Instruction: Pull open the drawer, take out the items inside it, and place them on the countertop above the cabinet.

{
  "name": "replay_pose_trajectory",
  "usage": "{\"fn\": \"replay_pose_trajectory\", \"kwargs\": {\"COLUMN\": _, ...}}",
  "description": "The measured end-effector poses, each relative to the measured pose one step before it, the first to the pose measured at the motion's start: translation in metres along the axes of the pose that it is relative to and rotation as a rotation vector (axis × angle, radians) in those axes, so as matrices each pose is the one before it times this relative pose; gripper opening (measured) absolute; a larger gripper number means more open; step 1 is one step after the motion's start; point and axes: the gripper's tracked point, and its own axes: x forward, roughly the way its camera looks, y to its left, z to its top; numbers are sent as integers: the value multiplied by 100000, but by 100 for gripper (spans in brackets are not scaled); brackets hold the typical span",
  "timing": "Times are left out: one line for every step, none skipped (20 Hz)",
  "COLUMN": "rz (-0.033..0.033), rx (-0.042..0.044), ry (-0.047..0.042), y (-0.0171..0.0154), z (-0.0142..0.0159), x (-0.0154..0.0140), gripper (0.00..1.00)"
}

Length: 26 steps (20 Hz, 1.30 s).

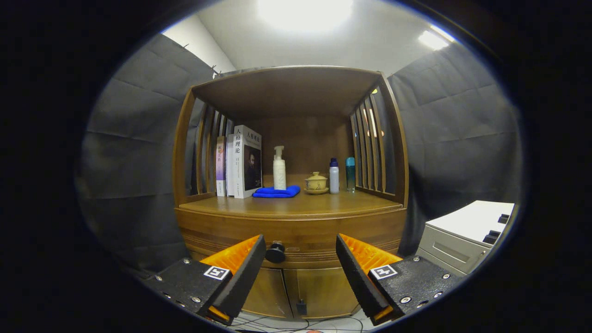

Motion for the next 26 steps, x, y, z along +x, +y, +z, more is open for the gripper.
{"fn": "replay_pose_trajectory", "kwargs": {"rz": -221, "rx": 308, "ry": 478, "y": -71, "z": -105, "x": -25, "gripper": 95}}
{"fn": "replay_pose_trajectory", "kwargs": {"rz": 163, "rx": 331, "ry": 475, "y": 1, "z": -107, "x": 4, "gripper": 95}}
{"fn": "replay_pose_trajectory", "kwargs": {"rz": -30, "rx": 223, "ry": 466, "y": 4, "z": -165, "x": -1, "gripper": 95}}
{"fn": "replay_pose_trajectory", "kwargs": {"rz": 219, "rx": 189, "ry": 454, "y": 45, "z": -85, "x": 55, "gripper": 95}}
{"fn": "replay_pose_trajectory", "kwargs": {"rz": 414, "rx": 219, "ry": 422, "y": 162, "z": -113, "x": -16, "gripper": 95}}
{"fn": "replay_pose_trajectory", "kwargs": {"rz": 473, "rx": 110, "ry": 417, "y": 162, "z": -110, "x": 53, "gripper": 95}}
{"fn": "replay_pose_trajectory", "kwargs": {"rz": 718, "rx": -138, "ry": 724, "y": 340, "z": -208, "x": 181, "gripper": 95}}
{"fn": "replay_pose_trajectory", "kwargs": {"rz": 462, "rx": -28, "ry": 1065, "y": 265, "z": -119, "x": 271, "gripper": 95}}
{"fn": "replay_pose_trajectory", "kwargs": {"rz": 701, "rx": 389, "ry": 885, "y": 326, "z": -119, "x": 258, "gripper": 95}}
{"fn": "replay_pose_trajectory", "kwargs": {"rz": 726, "rx": 525, "ry": 904, "y": 456, "z": -46, "x": 365, "gripper": 95}}
{"fn": "replay_pose_trajectory", "kwargs": {"rz": 661, "rx": 30, "ry": 840, "y": 81, "z": -557, "x": 21, "gripper": 95}}
{"fn": "replay_pose_trajectory", "kwargs": {"rz": 592, "rx": -201, "ry": 505, "y": 342, "z": -222, "x": 314, "gripper": 95}}
{"fn": "replay_pose_trajectory", "kwargs": {"rz": 372, "rx": -657, "ry": 522, "y": 182, "z": -346, "x": 682, "gripper": 95}}
{"fn": "replay_pose_trajectory", "kwargs": {"rz": 427, "rx": -685, "ry": 566, "y": 326, "z": -334, "x": 639, "gripper": 95}}
{"fn": "replay_pose_trajectory", "kwargs": {"rz": 387, "rx": -443, "ry": 1098, "y": 311, "z": -291, "x": 422, "gripper": 95}}
{"fn": "replay_pose_trajectory", "kwargs": {"rz": 700, "rx": -119, "ry": 1724, "y": 385, "z": -495, "x": 727, "gripper": 95}}
{"fn": "replay_pose_trajectory", "kwargs": {"rz": 697, "rx": -101, "ry": 2349, "y": 269, "z": -871, "x": 893, "gripper": 95}}
{"fn": "replay_pose_trajectory", "kwargs": {"rz": 548, "rx": -126, "ry": 2186, "y": 191, "z": -635, "x": 603, "gripper": 95}}
{"fn": "replay_pose_trajectory", "kwargs": {"rz": 173, "rx": -16, "ry": 1679, "y": 305, "z": -622, "x": 933, "gripper": 95}}
{"fn": "replay_pose_trajectory", "kwargs": {"rz": -375, "rx": -124, "ry": 1238, "y": 91, "z": -488, "x": 709, "gripper": 95}}
{"fn": "replay_pose_trajectory", "kwargs": {"rz": -670, "rx": -156, "ry": 920, "y": -31, "z": -412, "x": 310, "gripper": 95}}
{"fn": "replay_pose_trajectory", "kwargs": {"rz": -966, "rx": 48, "ry": 1133, "y": -32, "z": -325, "x": 643, "gripper": 95}}
{"fn": "replay_pose_trajectory", "kwargs": {"rz": -841, "rx": 64, "ry": 956, "y": 70, "z": -414, "x": 662, "gripper": 95}}
{"fn": "replay_pose_trajectory", "kwargs": {"rz": -853, "rx": -526, "ry": 976, "y": -70, "z": -198, "x": 702, "gripper": 95}}
{"fn": "replay_pose_trajectory", "kwargs": {"rz": -824, "rx": -436, "ry": 1114, "y": -95, "z": -267, "x": 587, "gripper": 95}}
{"fn": "replay_pose_trajectory", "kwargs": {"rz": -406, "rx": -49, "ry": 842, "y": 38, "z": -202, "x": 683, "gripper": 95}}
